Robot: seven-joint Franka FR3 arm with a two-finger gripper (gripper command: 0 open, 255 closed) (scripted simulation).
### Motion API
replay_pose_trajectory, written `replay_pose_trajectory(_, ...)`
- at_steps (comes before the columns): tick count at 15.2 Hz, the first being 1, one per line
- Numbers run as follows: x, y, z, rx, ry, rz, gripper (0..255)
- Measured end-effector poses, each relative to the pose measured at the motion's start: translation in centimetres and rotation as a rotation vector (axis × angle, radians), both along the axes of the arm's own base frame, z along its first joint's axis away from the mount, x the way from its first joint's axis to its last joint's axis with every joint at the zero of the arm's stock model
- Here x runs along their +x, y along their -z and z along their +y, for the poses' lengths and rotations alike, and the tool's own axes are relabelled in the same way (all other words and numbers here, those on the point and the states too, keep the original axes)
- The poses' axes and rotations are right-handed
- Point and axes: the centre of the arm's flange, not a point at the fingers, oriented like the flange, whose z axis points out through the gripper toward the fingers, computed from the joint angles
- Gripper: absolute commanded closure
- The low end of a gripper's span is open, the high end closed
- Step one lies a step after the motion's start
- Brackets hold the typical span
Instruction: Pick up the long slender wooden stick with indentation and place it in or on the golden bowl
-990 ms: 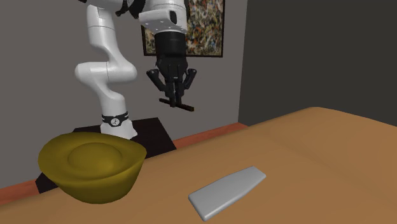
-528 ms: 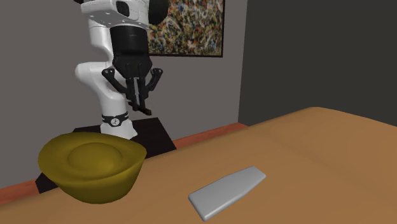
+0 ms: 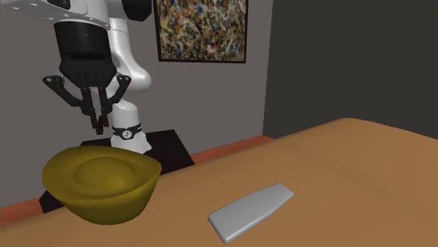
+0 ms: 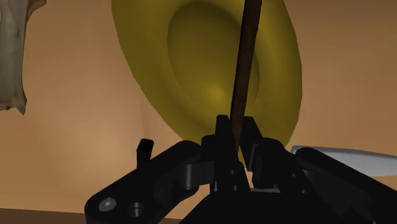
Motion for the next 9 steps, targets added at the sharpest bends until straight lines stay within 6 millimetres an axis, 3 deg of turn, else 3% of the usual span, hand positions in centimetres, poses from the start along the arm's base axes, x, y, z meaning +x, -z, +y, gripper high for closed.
replay_pose_trajectory(9, 0.1, 4.8, -1.0, 0.000, -0.002, 0.001, 255)
